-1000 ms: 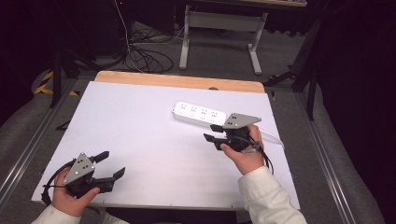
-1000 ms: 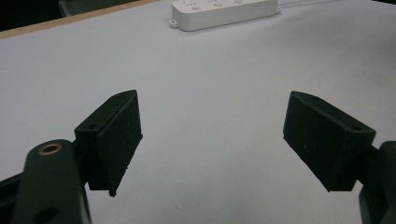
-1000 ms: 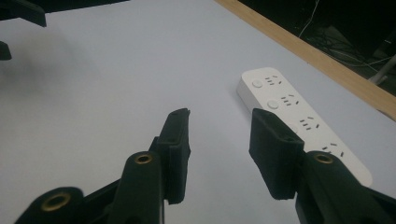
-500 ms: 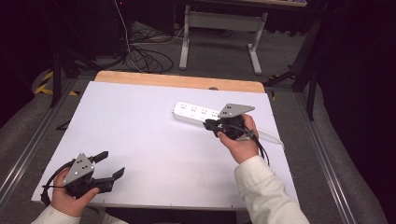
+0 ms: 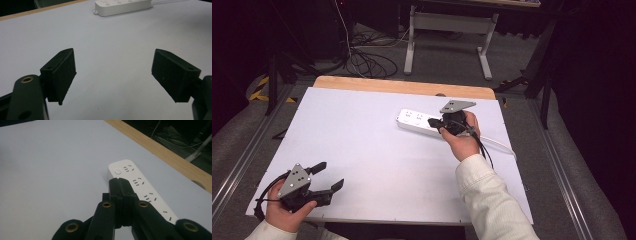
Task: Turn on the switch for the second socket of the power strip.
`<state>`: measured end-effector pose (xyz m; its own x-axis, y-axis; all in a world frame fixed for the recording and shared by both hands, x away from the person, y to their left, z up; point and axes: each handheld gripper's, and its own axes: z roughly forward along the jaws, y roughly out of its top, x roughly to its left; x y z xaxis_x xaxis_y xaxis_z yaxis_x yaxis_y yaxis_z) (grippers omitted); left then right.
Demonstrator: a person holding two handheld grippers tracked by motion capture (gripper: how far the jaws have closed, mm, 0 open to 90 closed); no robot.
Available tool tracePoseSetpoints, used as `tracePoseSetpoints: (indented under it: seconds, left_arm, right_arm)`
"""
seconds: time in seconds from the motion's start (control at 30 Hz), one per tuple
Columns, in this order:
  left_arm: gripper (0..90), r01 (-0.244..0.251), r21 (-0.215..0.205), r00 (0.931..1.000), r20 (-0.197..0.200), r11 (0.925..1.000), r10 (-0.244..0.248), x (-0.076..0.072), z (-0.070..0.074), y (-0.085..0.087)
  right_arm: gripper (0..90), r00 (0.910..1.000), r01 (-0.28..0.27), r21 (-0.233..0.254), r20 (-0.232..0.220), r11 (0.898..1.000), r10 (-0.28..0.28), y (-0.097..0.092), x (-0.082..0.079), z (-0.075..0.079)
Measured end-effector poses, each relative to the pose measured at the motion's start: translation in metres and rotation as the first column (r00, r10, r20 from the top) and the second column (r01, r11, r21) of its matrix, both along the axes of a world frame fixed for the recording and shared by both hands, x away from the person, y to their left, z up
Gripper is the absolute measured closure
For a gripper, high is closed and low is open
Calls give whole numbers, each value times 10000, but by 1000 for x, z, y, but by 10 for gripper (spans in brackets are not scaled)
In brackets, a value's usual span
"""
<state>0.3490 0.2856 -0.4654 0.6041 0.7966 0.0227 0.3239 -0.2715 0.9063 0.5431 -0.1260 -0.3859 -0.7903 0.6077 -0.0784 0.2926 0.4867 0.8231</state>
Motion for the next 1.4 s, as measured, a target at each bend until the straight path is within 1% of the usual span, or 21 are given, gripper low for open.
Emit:
tracePoseSetpoints:
  seconds: [0.07, 0.1, 0.13, 0.2, 0.23, 0.37, 0.43, 0.47, 0.7, 0.87, 0.93, 0.97, 1.27, 1.3, 1.33, 1.4]
  left_arm:
    - [200, -9, 0, 10000, 11, 10000, 9, 0, 0, 0]
    - [200, -11, -3, 10000, 6, 10000, 11, 0, 0, 1]
    - [200, -12, -6, 10000, 0, 10000, 12, 0, 0, 1]
    - [200, -20, 6, 10000, -10, 10000, 20, 0, 0, 1]
    - [200, -24, -59, 10000, -32, 10000, 24, 0, 0, 1]
    - [201, -49, -79, 10000, -58, 10000, 48, 0, -1, 1]
    - [201, -58, -91, 10000, -57, 9999, 57, 0, -1, 1]
    - [201, -54, -39, 10000, -25, 10000, 54, 1, 0, 2]
    - [201, -52, -33, 10000, -30, 10000, 52, 1, 0, 2]
    - [202, -69, -93, 10000, -66, 9999, 68, 1, -1, 2]
    - [202, -61, -46, 10000, -47, 10000, 61, 1, -1, 3]
    - [202, -70, -102, 9999, -84, 9999, 69, 1, -1, 2]
    - [202, -81, -139, 9999, -106, 9999, 80, 1, -1, 3]
    - [202, -69, -77, 9999, -81, 9999, 68, 2, -1, 3]
    - [202, -66, -82, 9999, -89, 9999, 65, 2, -1, 3]
    - [202, -66, -82, 9999, -92, 9999, 65, 2, -1, 3]
  right_arm:
    - [900, 9998, 170, 43, -39, 9998, -170, 1, 7, -4]
    - [900, 9994, 322, 81, -152, 9994, -320, 1, 13, -8]
    - [900, 9994, 322, 81, -152, 9994, -320, 1, 13, -8]
    - [900, 9986, 486, 44, -204, 9988, -485, 2, 19, -13]
    - [900, 9982, 548, 45, -240, 9985, -546, 2, 22, -16]
    - [900, 9947, 898, 62, -514, 9959, -893, 2, 34, -27]
    - [900, 9938, 976, 32, -542, 9952, -973, 2, 38, -31]
    - [900, 9938, 976, 32, -542, 9952, -973, 2, 38, -31]
    - [900, 9922, 1094, -63, -590, 9940, -1096, 5, 45, -41]
    - [900, 9901, 1224, -125, -678, 9924, -1230, 8, 50, -49]
    - [900, 9894, 1263, -169, -707, 9918, -1272, 9, 51, -52]
    - [900, 9889, 1288, -244, -716, 9914, -1302, 10, 52, -54]
    - [900, 9866, 1369, -540, -818, 9891, -1410, 13, 57, -63]
    - [900, 9866, 1369, -540, -818, 9891, -1410, 13, 57, -63]
    - [900, 9855, 1401, -586, -880, 9884, -1449, 14, 57, -64]
    - [900, 9856, 1411, -605, -855, 9881, -1460, 14, 58, -65]
